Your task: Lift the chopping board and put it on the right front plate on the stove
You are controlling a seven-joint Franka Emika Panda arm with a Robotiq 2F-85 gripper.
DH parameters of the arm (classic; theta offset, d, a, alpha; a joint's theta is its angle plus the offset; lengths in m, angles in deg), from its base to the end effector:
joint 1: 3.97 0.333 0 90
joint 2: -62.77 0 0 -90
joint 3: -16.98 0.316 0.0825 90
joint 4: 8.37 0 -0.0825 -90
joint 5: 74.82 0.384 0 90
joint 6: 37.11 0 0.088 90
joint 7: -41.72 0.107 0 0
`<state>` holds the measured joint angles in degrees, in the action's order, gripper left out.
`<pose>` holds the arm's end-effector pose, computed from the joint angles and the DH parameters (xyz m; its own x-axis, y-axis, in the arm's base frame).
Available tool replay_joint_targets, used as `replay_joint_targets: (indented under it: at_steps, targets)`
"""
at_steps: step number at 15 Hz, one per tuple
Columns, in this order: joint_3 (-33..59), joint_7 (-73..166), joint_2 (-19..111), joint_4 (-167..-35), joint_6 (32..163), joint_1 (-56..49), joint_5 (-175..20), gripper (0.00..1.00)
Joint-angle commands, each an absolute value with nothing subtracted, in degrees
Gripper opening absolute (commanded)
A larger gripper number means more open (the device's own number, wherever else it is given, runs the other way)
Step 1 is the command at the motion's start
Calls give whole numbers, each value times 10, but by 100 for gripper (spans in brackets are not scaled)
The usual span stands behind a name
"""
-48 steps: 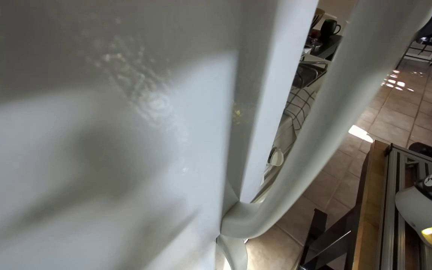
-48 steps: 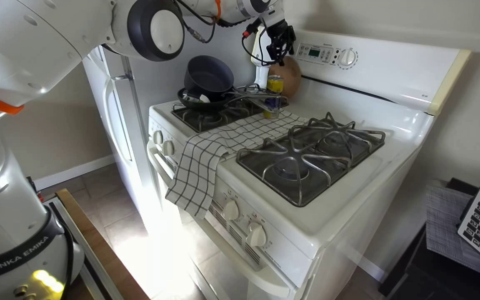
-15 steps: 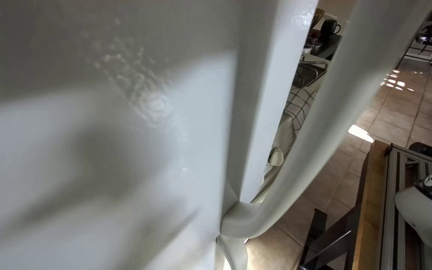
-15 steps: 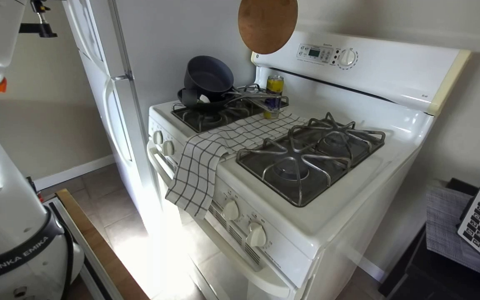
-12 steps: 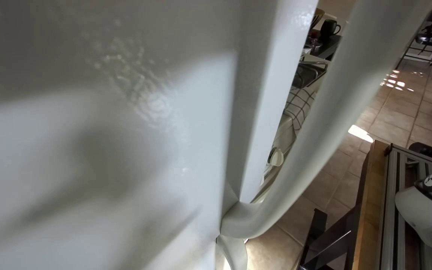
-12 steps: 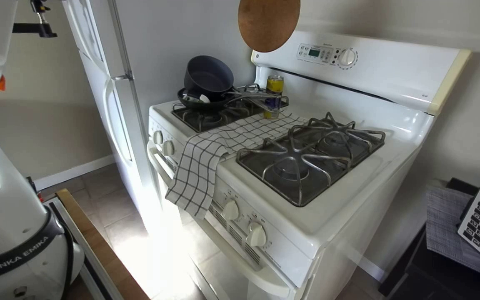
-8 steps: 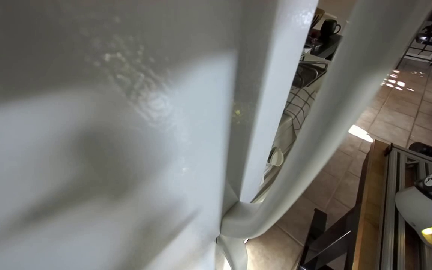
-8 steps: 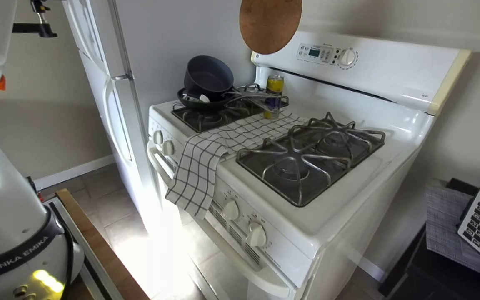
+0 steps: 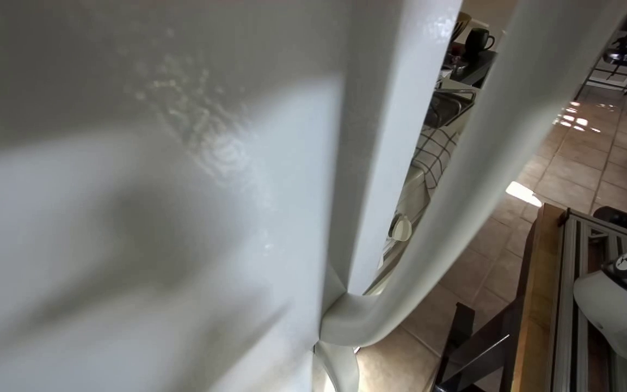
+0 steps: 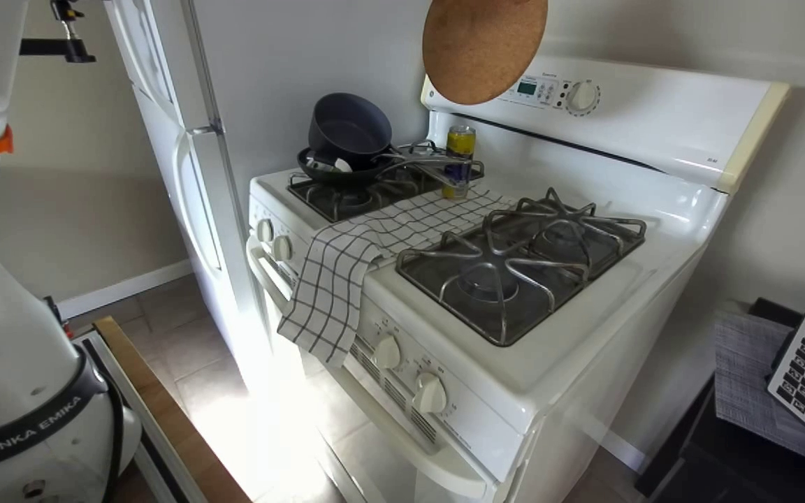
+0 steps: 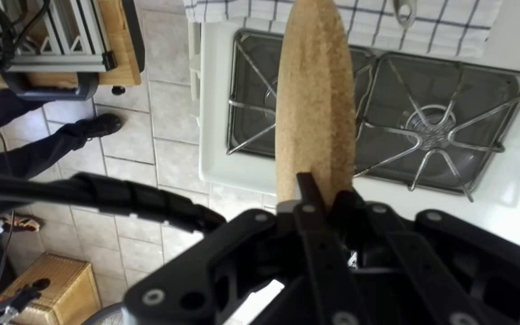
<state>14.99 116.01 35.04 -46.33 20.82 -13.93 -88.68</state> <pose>0.5889 -0.1498 0.6940 -0.0283 -0.9808 0.1931 -0.9821 0.0632 0.1775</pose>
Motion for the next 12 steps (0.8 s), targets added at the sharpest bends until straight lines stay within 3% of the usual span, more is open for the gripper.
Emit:
replay_joint_targets:
  at_steps: [1,10,11,12]
  targets:
    - [150,1018,385,-518,234,-161,-923,4]
    - [188,805,462,-713,352,-149,-941,4]
    - [179,841,413,-625,318,-148,-934,14]
    - [183,829,422,-648,329,-146,-934,14]
